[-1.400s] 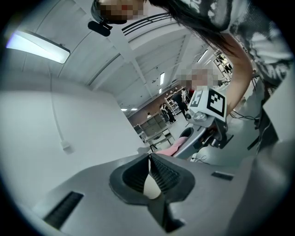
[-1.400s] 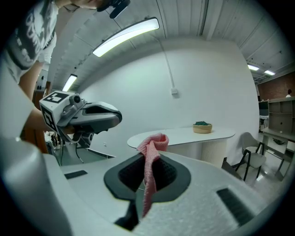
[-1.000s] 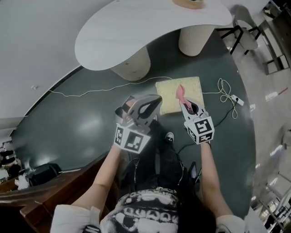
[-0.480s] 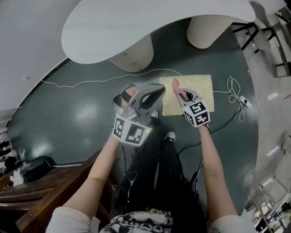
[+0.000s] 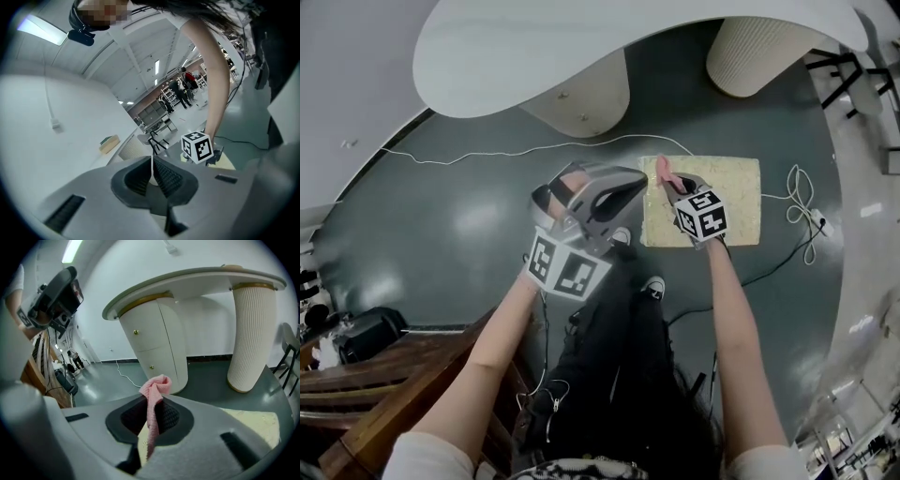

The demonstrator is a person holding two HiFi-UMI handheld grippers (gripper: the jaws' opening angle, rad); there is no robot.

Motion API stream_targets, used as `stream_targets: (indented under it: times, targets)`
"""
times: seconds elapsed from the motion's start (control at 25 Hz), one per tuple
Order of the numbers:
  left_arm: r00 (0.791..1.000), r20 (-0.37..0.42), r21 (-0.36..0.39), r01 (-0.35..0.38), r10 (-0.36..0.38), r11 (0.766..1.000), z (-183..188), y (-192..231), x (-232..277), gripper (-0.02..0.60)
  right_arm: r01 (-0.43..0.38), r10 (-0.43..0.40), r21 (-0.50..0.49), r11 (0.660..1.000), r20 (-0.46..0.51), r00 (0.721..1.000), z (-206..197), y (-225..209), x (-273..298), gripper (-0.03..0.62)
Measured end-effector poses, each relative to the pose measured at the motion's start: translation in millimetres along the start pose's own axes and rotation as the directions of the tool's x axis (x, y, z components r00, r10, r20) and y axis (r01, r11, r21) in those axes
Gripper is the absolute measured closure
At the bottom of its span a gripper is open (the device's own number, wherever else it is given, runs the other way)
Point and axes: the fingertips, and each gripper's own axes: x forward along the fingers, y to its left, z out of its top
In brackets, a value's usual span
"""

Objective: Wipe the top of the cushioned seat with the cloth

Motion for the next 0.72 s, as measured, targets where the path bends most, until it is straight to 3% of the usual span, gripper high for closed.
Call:
stream_targets:
  times: [0.28, 0.48, 0.72]
  targets:
    - [1.000, -0.027, -0.012, 0.001, -0.001, 1.000, -24, -11, 11, 0.569, -0.057, 0.060, 0.080, 0.995, -0.032, 0.998, -19, -10, 35, 0.585]
    - [0.999, -0.037, -0.040, 0.011, -0.012, 0.999, -29, -15, 11, 0.569, 0.045, -0.041, 0.031, 0.999, -0.097, 0.994, -34, -40, 20, 0.585]
    - [0.999, -0.036, -0.059, 0.022, -0.024, 0.998, -27, -15, 12, 0.569, 0.184, -0.179, 0.014, 0.983, -0.171, 0.969, -59, -100, -32, 0.585]
